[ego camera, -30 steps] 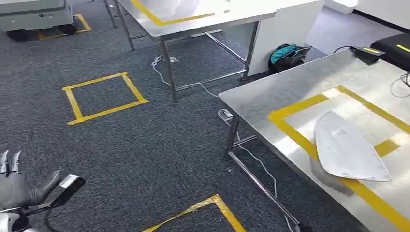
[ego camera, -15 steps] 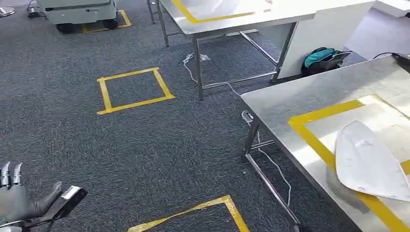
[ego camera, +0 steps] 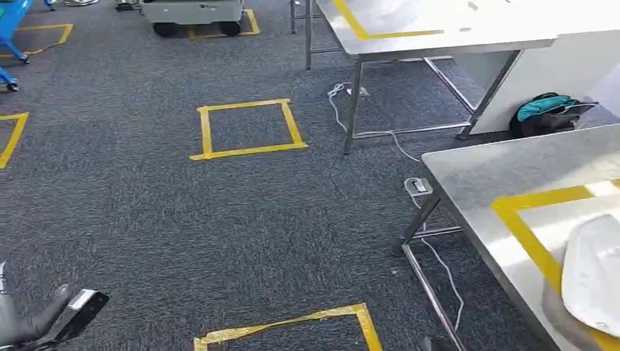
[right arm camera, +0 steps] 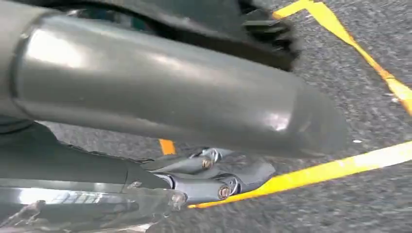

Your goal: Take the parts from the cabinet and place them on the table.

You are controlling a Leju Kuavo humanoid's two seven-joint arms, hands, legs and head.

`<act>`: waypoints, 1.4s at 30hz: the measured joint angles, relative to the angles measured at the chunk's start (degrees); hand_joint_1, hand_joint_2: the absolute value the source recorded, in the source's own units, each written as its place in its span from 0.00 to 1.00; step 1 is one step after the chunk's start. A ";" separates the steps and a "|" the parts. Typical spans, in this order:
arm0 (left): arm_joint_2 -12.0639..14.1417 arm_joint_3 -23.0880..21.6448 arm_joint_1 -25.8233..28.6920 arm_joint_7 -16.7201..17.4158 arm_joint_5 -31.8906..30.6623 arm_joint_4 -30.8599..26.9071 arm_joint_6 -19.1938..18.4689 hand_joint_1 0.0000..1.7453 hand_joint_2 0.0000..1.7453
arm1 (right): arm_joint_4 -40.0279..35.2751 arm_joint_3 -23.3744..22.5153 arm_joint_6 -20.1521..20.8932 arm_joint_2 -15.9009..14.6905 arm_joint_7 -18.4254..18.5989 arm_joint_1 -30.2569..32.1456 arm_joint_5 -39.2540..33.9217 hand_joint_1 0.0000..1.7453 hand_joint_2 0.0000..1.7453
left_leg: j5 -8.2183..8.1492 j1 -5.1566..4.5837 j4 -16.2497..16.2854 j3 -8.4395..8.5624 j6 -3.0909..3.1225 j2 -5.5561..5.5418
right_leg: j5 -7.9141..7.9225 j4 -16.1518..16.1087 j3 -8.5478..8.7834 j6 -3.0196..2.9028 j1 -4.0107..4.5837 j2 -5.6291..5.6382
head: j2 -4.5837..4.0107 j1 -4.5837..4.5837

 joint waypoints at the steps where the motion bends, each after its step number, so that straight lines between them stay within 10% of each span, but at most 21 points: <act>1: -0.09 0.49 -0.33 -0.39 0.02 0.24 0.00 0.00 0.00 | -0.02 -0.02 0.00 0.00 -0.17 -0.11 -0.02 0.00 0.00 | 0.01 0.14 0.17 -0.04 -0.37 -0.61 | 2.22 -4.99 2.55 0.26 -0.40 1.42 | 0.00 0.02; 2: -0.09 0.97 -0.62 -0.48 0.11 0.35 0.00 0.00 0.00 | 0.00 -0.02 0.00 0.24 -0.24 -0.29 -0.02 0.00 0.00 | 0.02 -0.12 0.38 -0.34 -0.95 -1.13 | 1.22 -7.14 3.53 0.93 -0.89 4.95 | 0.00 0.09; 6: -0.22 2.34 -0.87 -0.81 0.24 0.94 0.02 0.00 0.00 | -0.02 -0.04 0.02 0.48 -0.35 -0.42 -0.13 0.00 0.00 | 0.97 0.28 0.02 -1.15 -2.31 -3.03 | 2.12 -7.20 3.58 -1.24 -0.32 2.49 | 0.00 -0.17; 7: -0.28 2.67 -0.86 -0.83 0.26 1.12 0.02 0.00 0.00 | -0.02 -0.04 0.00 0.63 -0.37 -0.53 -0.09 0.00 0.00 | 0.74 0.39 0.29 -1.27 -2.40 -2.48 | 2.41 -7.48 3.57 -1.82 -0.51 1.67 | 0.00 -0.15; 9: -0.35 2.93 -1.37 -0.83 0.33 1.34 0.02 0.00 0.00 | -0.02 -0.11 -0.02 0.63 -0.39 -0.53 -0.02 0.00 0.00 | -3.14 -0.01 5.61 -3.80 -2.61 2.61 | 2.58 -7.60 3.44 -2.65 -0.09 0.43 | 0.00 -0.79; 12: -0.55 2.95 -1.81 -1.03 0.35 1.90 -0.02 0.00 0.00 | -0.02 -0.11 -0.04 0.63 -0.46 -0.30 0.00 0.00 0.00 | -8.20 0.03 17.67 -9.25 -2.74 3.94 | 2.52 -7.59 3.07 -2.90 0.33 -2.20 | 0.00 -0.79; 15: -0.70 3.61 -2.04 -1.92 0.35 2.82 0.15 0.00 0.00 | -0.02 -0.11 -0.22 0.63 -0.55 -0.51 0.46 0.00 0.00 | -3.70 0.02 11.22 -5.20 -2.50 4.31 | 2.50 -7.59 3.11 -2.87 0.40 -4.34 | 0.00 -0.79; 18: -0.83 4.70 -3.47 -3.61 1.51 5.32 1.80 0.00 0.00 | -0.07 -0.09 -0.90 0.61 -0.26 -0.78 1.03 0.00 0.00 | -1.27 -0.65 0.54 0.54 -2.10 8.47 | 2.02 -7.20 3.23 -2.06 0.96 -5.86 | 0.00 -0.90; 22: -1.25 7.55 -5.60 -8.16 7.70 12.62 5.53 0.00 0.00 | -0.24 -0.02 -1.66 0.61 -0.04 -1.35 1.90 0.00 0.00 | -0.79 -0.84 0.11 0.36 -0.79 6.04 | 1.91 -7.77 3.91 -0.86 0.50 -7.63 | 0.00 -0.83; 24: -1.71 9.58 -7.38 -9.84 8.06 17.54 5.92 0.00 0.00 | -0.35 0.02 -1.68 0.61 -0.48 -1.53 2.32 0.00 0.00 | -0.57 -0.42 -0.01 0.41 -0.17 5.10 | -0.48 -4.24 2.13 -0.38 0.27 -2.81 | 0.00 -0.48; 26: -1.97 11.31 -8.86 -10.34 7.72 21.97 5.99 0.00 0.00 | -0.35 0.02 -1.68 0.44 -0.50 -1.34 2.47 0.00 0.00 | -0.54 -0.36 0.01 0.27 0.27 3.91 | -4.82 5.19 -2.22 -0.15 0.27 -1.05 | 0.00 -0.28; 28: -2.16 12.18 -9.04 -10.42 7.69 24.82 5.99 0.00 0.00 | -0.35 0.02 -1.68 0.39 -0.50 -1.12 2.58 0.00 0.00 | -0.53 -0.37 0.07 0.28 0.27 2.47 | -5.62 9.94 -4.99 -0.14 0.29 -0.78 | 0.00 -0.31; 31: -2.43 13.07 -9.46 -10.45 7.65 27.44 6.01 0.00 0.00 | -0.35 0.02 -1.68 0.35 -0.52 -1.17 2.64 0.00 0.00 | -0.51 -0.25 0.13 0.49 0.18 0.18 | 1.48 -0.88 -0.26 -0.50 0.19 -0.08 | 0.00 -0.28; 33: -2.39 13.40 -10.10 -10.42 7.30 29.06 6.01 0.00 0.00 | -0.35 0.02 -1.68 0.24 -0.57 -1.24 2.71 0.00 0.00 | -0.49 -0.44 0.37 0.25 -0.45 -0.99 | 2.43 -7.40 2.80 -0.51 -0.21 4.07 | 0.00 -0.31; 37: -1.14 16.59 -11.64 -11.98 8.26 35.73 6.08 0.00 0.00 | -0.35 0.09 -2.25 0.07 -0.44 -1.30 2.99 0.00 0.00 | 0.23 0.19 -0.08 -0.36 -2.03 -3.15 | 2.88 -7.82 3.25 -1.46 0.17 2.26 | 0.00 -0.35; 38: -0.96 17.34 -11.68 -12.47 8.26 36.67 6.08 0.00 0.00 | -0.35 0.11 -2.25 0.02 -0.52 -1.35 3.04 0.00 0.00 | -0.17 0.26 0.24 -0.48 -2.11 -1.98 | 3.20 -8.24 3.41 -1.97 -0.13 1.63 | 0.00 -0.41; 39: -0.65 18.44 -12.16 -13.20 8.26 38.18 6.14 0.00 0.00 | -0.37 0.18 -2.05 -0.11 -0.76 -1.35 3.32 0.00 0.00 | -1.70 -0.04 2.29 -1.40 -2.36 1.75 | 3.26 -8.44 3.50 -2.43 0.03 1.08 | 0.00 -0.68; 42: -0.18 20.57 -13.99 -14.53 8.59 41.64 6.14 0.00 0.00 | -0.37 0.48 -1.03 -0.81 -0.89 -0.73 3.98 0.00 0.00 | -7.73 0.05 14.99 -7.60 -2.87 3.91 | 3.09 -8.44 3.41 -2.88 0.32 -1.52 | 0.00 -0.83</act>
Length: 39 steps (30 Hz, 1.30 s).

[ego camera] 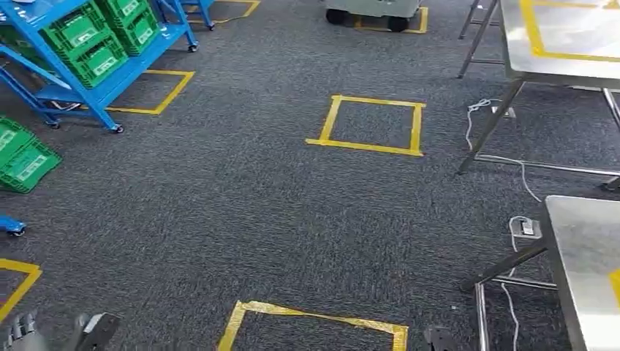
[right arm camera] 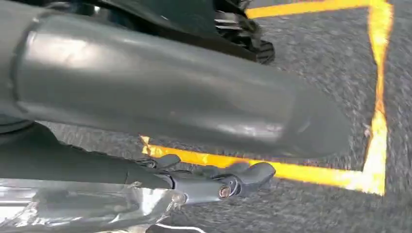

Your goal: Take the parts from the cabinet and place them on the table.

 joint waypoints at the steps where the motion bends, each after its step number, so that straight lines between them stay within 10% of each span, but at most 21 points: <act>1: 0.09 0.59 -0.21 -0.28 0.02 1.16 0.00 0.00 0.00 | 0.00 0.07 0.06 -0.24 -0.02 0.04 0.07 0.00 0.00 | -0.52 0.04 2.57 -1.26 -0.12 0.08 | -0.03 0.00 -0.03 -0.04 0.02 -0.70 | 0.00 -0.04; 4: 0.79 2.23 -0.56 -0.76 -0.02 4.59 0.00 0.00 0.00 | 0.00 0.39 0.06 -0.61 -0.11 -0.03 0.33 0.00 0.00 | 4.74 0.12 -4.71 2.55 -0.08 0.64 | -0.16 0.02 0.15 0.13 0.03 -2.49 | 0.00 -0.04; 6: 1.18 2.73 -1.26 -0.87 -0.02 6.53 0.00 0.00 0.00 | 0.00 0.52 -0.07 -0.72 0.07 -0.01 0.57 0.00 0.00 | 7.71 -0.04 -13.55 7.40 0.14 4.51 | -0.47 0.05 0.49 0.65 0.26 -3.58 | 0.00 -0.07; 8: 1.35 3.27 -2.10 -1.05 0.20 8.32 0.02 0.00 0.00 | 0.00 0.70 -1.03 -0.83 0.13 0.03 0.72 0.00 0.00 | 7.34 -0.43 -14.70 7.50 1.04 3.90 | -0.86 0.19 0.56 1.38 0.70 -4.57 | 0.00 0.22; 14: 1.42 3.50 -2.12 -1.20 0.35 8.85 0.02 0.00 0.00 | 0.00 0.79 -1.01 -0.83 0.22 -0.05 0.74 0.00 0.00 | 7.27 -0.51 -14.70 7.46 1.19 3.50 | -0.93 0.10 0.73 1.49 0.70 -4.94 | 0.00 0.15; 15: 1.66 4.17 -2.15 -1.55 0.96 10.33 0.02 0.00 0.00 | -0.04 0.92 -0.59 -0.85 0.42 -0.15 0.87 0.00 0.00 | 7.52 -0.31 -15.04 7.67 2.10 2.17 | -1.22 -0.02 1.14 2.17 0.49 -5.90 | 0.00 0.00; 16: 1.81 4.87 -3.00 -2.43 1.90 11.84 0.00 0.00 0.00 | -0.07 1.01 -0.18 -1.14 0.39 0.28 0.90 0.00 0.00 | 7.54 -0.01 -15.07 7.57 3.06 -0.07 | -8.35 14.25 -5.71 3.00 0.06 0.41 | 0.00 0.81; 18: 1.97 5.66 -3.09 -4.75 5.17 12.76 -2.10 0.00 0.00 | -0.07 1.01 -0.77 -1.16 -0.53 0.57 0.85 0.00 0.00 | 7.54 -0.02 -15.04 7.65 3.06 -1.45 | -8.71 17.98 -8.04 3.00 0.08 0.69 | 0.00 0.79; 21: 2.10 9.28 -3.49 -8.26 15.05 14.13 -11.94 0.00 0.00 | -0.07 1.09 -1.88 -1.05 -2.10 0.65 1.29 0.00 0.00 | 7.52 0.20 -14.97 7.91 2.75 -3.73 | -1.28 6.33 -2.97 2.83 -0.23 1.79 | 0.00 0.83; 23: 2.47 11.76 -3.53 -8.72 17.99 15.01 -15.50 0.00 0.00 | -0.04 1.38 -1.99 -0.74 -2.45 1.02 1.68 0.00 0.00 | 7.37 0.00 -14.53 7.64 1.92 -4.90 | -0.70 0.43 -0.29 3.02 -0.83 6.19 | 0.00 0.85; 27: 2.84 16.32 -3.10 -8.22 22.03 17.08 -21.54 0.00 0.00 | -0.04 1.73 -2.41 -0.42 -2.75 1.33 2.03 0.00 0.00 | 8.18 0.47 -15.16 7.04 0.42 -7.02 | -0.21 0.36 0.07 1.56 -0.61 3.81 | 0.00 0.76; 30: 3.02 18.14 -3.37 -7.52 21.66 18.40 -24.37 0.00 0.00 | -0.04 1.92 -2.38 -0.15 -3.04 1.38 2.30 0.00 0.00 | 3.28 0.15 -7.60 3.52 -0.06 -0.77 | -0.06 0.03 0.20 0.51 -0.37 1.81 | 0.00 0.13; 33: 3.15 18.27 -3.30 -7.47 21.00 19.58 -25.72 0.00 0.00 | -0.04 2.05 -2.32 -0.02 -3.06 1.75 2.40 0.00 0.00 | -0.25 0.16 2.99 -1.49 -0.22 0.05 | -0.25 0.04 0.22 0.24 -0.12 -0.78 | 0.00 0.15; 36: 3.32 18.60 -3.06 -7.23 21.44 20.26 -27.40 0.00 0.00 | -0.04 2.29 -2.38 0.07 -2.82 1.56 2.30 0.00 0.00 | 5.55 0.13 -6.05 3.34 -0.03 0.88 | -0.45 0.04 0.52 0.37 -0.12 -2.47 | 0.00 0.13; 37: 3.45 19.04 -3.16 -6.93 22.43 20.43 -28.88 0.00 0.00 | -0.04 2.27 -2.69 0.22 -2.58 1.49 2.18 0.00 0.00 | 7.60 0.06 -11.39 6.32 0.17 2.74 | -0.61 0.04 0.78 0.60 -0.07 -2.99 | 0.00 0.13; 38: 3.43 19.77 -3.45 -6.67 23.90 20.67 -31.03 0.00 0.00 | -0.04 2.29 -3.00 0.35 -2.51 1.54 2.10 0.00 0.00 | 7.39 -0.35 -14.32 7.72 0.13 5.00 | -0.93 0.26 0.83 1.05 0.43 -3.48 | 0.00 -0.06; 39: 3.39 20.50 -3.79 -6.27 25.34 20.87 -32.79 0.00 0.00 | -0.04 2.27 -3.08 0.42 -2.43 1.52 2.05 0.00 0.00 | 7.34 -0.32 -14.51 7.67 0.87 4.14 | -1.14 0.33 0.79 1.41 0.58 -3.93 | 0.00 0.04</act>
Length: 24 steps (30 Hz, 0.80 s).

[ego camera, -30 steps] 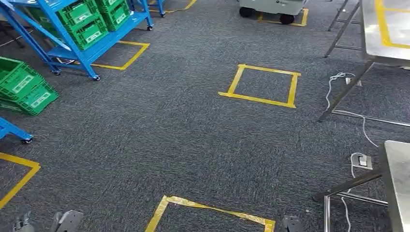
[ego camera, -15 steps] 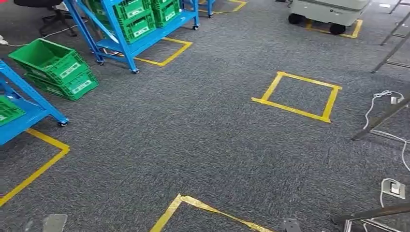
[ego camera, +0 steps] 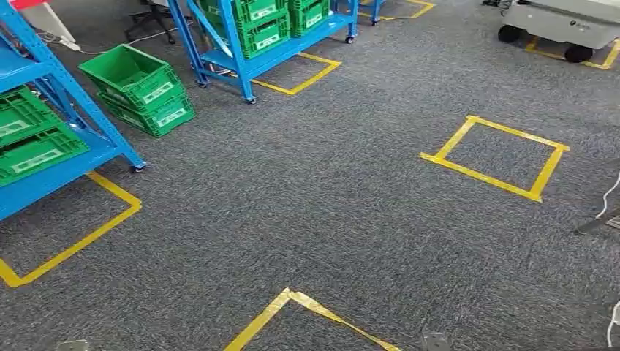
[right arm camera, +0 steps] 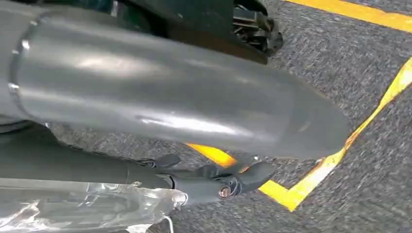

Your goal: Take the parts from the cabinet and place them on the table.

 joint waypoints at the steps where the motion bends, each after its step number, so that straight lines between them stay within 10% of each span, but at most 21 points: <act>1: -0.07 0.87 0.01 0.48 1.46 0.20 -1.13 0.00 0.00 | 0.00 0.00 -0.02 0.07 0.00 -0.03 0.00 0.00 0.00 | -0.05 -0.10 -0.06 -0.13 0.23 -0.41 | -0.01 -0.13 0.16 0.18 -0.01 -0.51 | 0.00 0.24; 3: -0.17 2.91 0.34 1.60 3.54 0.61 -2.01 0.00 0.00 | 0.00 0.00 0.00 0.22 0.00 -0.27 0.00 0.00 0.00 | -0.02 -0.19 -0.30 -0.06 0.90 -1.54 | -0.11 -0.46 0.76 0.79 -0.12 -1.47 | 0.00 0.13; 5: -0.42 4.68 0.26 2.30 4.81 0.90 -2.57 0.00 0.00 | -0.04 0.00 0.00 0.24 -0.15 -0.32 -0.02 0.00 0.00 | 0.20 0.32 -0.52 0.15 1.64 -2.41 | -2.10 2.11 -0.37 1.54 -0.41 2.37 | 0.00 0.59; 9: -0.59 6.77 -0.15 3.04 5.68 1.18 -2.99 0.00 0.00 | -0.02 0.00 0.00 0.26 -0.22 0.23 -0.13 0.00 0.00 | 0.16 0.31 -0.49 0.09 2.12 -4.98 | -8.38 17.55 -8.08 1.85 -0.48 4.55 | 0.00 0.81; 11: -0.87 7.56 -0.10 3.36 5.68 1.42 -2.68 0.00 0.00 | -0.02 0.00 0.00 0.26 -0.24 0.34 -0.20 0.00 0.00 | 0.17 0.34 -0.43 0.22 2.09 -6.52 | -4.70 13.65 -6.71 1.67 -0.51 4.65 | 0.00 0.83; 13: -1.14 7.78 -0.10 3.43 5.68 1.53 -2.46 0.00 0.00 | -0.02 0.00 -0.02 0.26 -0.29 0.31 -0.26 0.00 0.00 | 0.13 0.50 -0.35 0.45 1.79 -7.99 | 0.86 3.26 -1.90 1.46 -0.75 6.64 | 0.00 0.85; 14: -1.18 7.87 -0.13 3.47 5.68 1.53 -2.35 0.00 0.00 | -0.02 0.00 -0.02 0.28 -0.29 0.31 -0.26 0.00 0.00 | 0.15 0.37 -0.27 0.32 1.45 -8.46 | 0.50 0.85 -0.79 1.45 -1.11 9.89 | 0.00 0.85; 15: -1.18 7.93 -0.27 3.52 5.68 1.55 -2.29 0.00 0.00 | 0.00 0.00 -0.02 0.37 -0.31 0.39 -0.28 0.00 0.00 | 0.16 0.26 0.09 -0.08 1.10 -9.13 | 0.32 -0.16 -0.45 1.35 -1.28 10.09 | 0.00 0.70; 19: -1.31 8.48 0.12 3.12 5.39 1.57 0.09 0.00 0.00 | 0.00 -0.04 -0.09 0.59 -0.33 0.40 -0.52 0.00 0.00 | 0.66 0.93 -0.37 -0.61 -0.46 -10.72 | 1.00 -0.48 0.00 -0.21 -1.27 7.72 | 0.00 0.76; 21: -1.81 8.54 -0.09 2.86 4.96 1.64 2.02 0.00 0.00 | 0.00 -0.11 -0.28 0.63 -0.61 0.41 -0.83 0.00 0.00 | -2.57 0.44 4.17 -2.78 -0.81 -5.77 | 1.09 -0.74 0.13 -0.90 -0.97 6.51 | 0.00 -0.07; 24: -2.12 8.54 -0.33 2.82 4.41 1.73 3.98 0.00 0.00 | 0.00 -0.20 -0.48 0.68 -0.64 0.75 -1.25 0.00 0.00 | -7.61 0.47 16.89 -8.76 -1.12 -4.06 | 0.91 -0.73 0.07 -1.15 -0.72 3.88 | 0.00 -0.11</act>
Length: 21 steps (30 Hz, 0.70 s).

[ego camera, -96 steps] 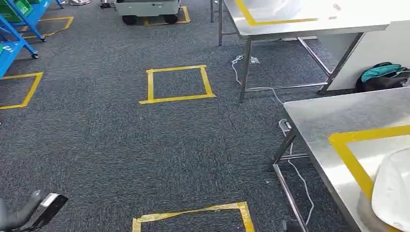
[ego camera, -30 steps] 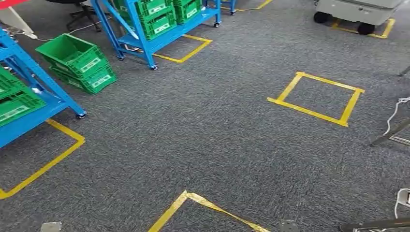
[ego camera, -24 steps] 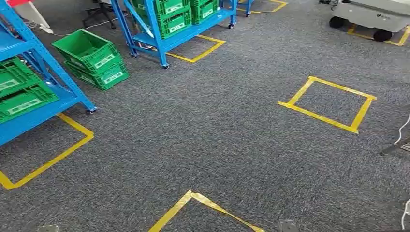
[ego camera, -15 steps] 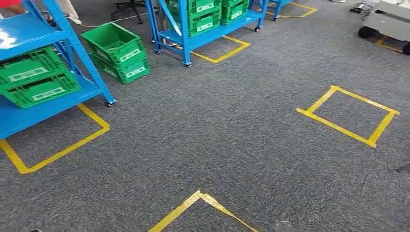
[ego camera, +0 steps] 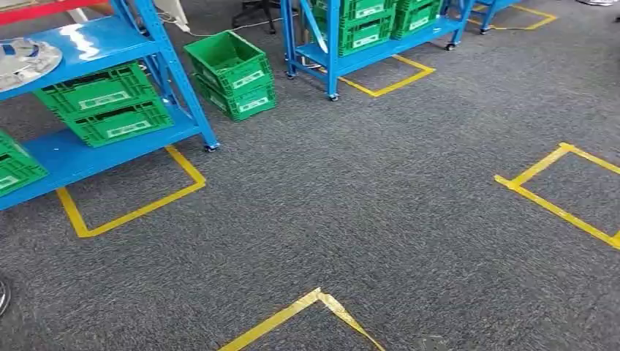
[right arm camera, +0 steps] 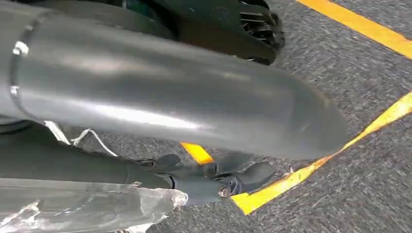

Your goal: Take the parts from the cabinet and place them on the table.

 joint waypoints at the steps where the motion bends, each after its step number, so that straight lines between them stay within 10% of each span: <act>1: -0.11 0.00 0.14 0.00 -0.06 0.02 0.43 0.00 0.00 | 0.00 -0.07 -0.20 0.00 0.00 -0.03 0.00 0.00 0.00 | 0.71 0.02 0.16 -0.02 -0.02 0.06 | -0.02 0.00 0.03 0.01 0.00 -0.65 | 0.00 0.00; 4: -0.26 0.02 0.15 0.04 -0.61 0.07 1.53 0.00 0.00 | 0.00 -0.28 -0.48 0.07 0.00 -0.21 0.02 0.00 0.00 | 7.23 -0.03 -11.54 6.22 0.29 1.28 | -0.22 0.00 0.37 0.32 -0.01 -2.34 | 0.00 0.00; 6: -0.50 0.02 -0.27 0.22 -0.79 0.13 1.88 0.00 0.00 | 0.00 -0.35 -0.53 0.09 0.00 -0.22 0.04 0.00 0.00 | 7.66 -0.71 -17.49 9.25 0.81 4.47 | -0.81 0.40 0.50 1.07 0.67 -3.18 | 0.00 -0.20; 10: -1.18 0.02 -0.01 0.41 -1.20 0.26 2.30 0.00 0.00 | 0.00 -0.42 -0.55 0.09 -0.02 -0.42 0.00 0.00 0.00 | 7.83 -0.50 -17.58 9.24 2.51 2.21 | -1.16 -0.31 1.56 2.08 0.63 -5.13 | 0.00 0.02; 12: -1.38 0.02 -0.08 0.59 -1.46 0.28 2.52 0.00 0.00 | -0.02 -0.48 -0.55 0.09 -0.13 -0.43 -0.09 0.00 0.00 | 7.99 -0.11 -17.65 9.26 3.23 1.49 | -3.99 3.67 -0.32 2.71 0.30 -1.01 | 0.00 0.50; 14: -1.49 0.02 -0.24 0.61 -1.81 0.28 2.54 0.00 0.00 | 0.00 -0.72 -0.55 0.09 -0.17 -0.19 -0.09 0.00 0.00 | 7.98 -0.11 -17.64 9.16 3.54 0.36 | -8.29 13.05 -4.75 3.05 0.17 0.45 | 0.00 0.74; 16: -1.57 0.02 -0.15 0.72 -1.86 0.28 2.54 0.00 0.00 | 0.00 -0.85 -0.55 0.09 -0.15 0.04 -0.09 0.00 0.00 | 7.97 -0.13 -17.59 9.19 3.55 -0.94 | -9.25 18.32 -7.89 3.17 0.19 0.70 | 0.00 0.79; 19: -1.66 0.00 -0.06 0.72 -1.92 0.31 2.54 0.00 0.00 | 0.00 -0.96 -0.55 0.09 -0.17 0.00 -0.09 0.00 0.00 | 7.94 0.02 -17.54 9.48 3.32 -3.13 | -1.76 7.43 -3.49 2.96 -0.10 1.47 | 0.00 0.79; 21: -1.66 0.00 -0.16 0.72 -1.92 0.31 2.56 0.00 0.00 | 0.02 -1.07 -0.53 0.11 -0.17 0.02 -0.09 0.00 0.00 | 7.85 -0.31 -17.20 9.32 2.65 -4.31 | -0.16 0.65 -0.48 2.92 -0.53 5.25 | 0.00 0.85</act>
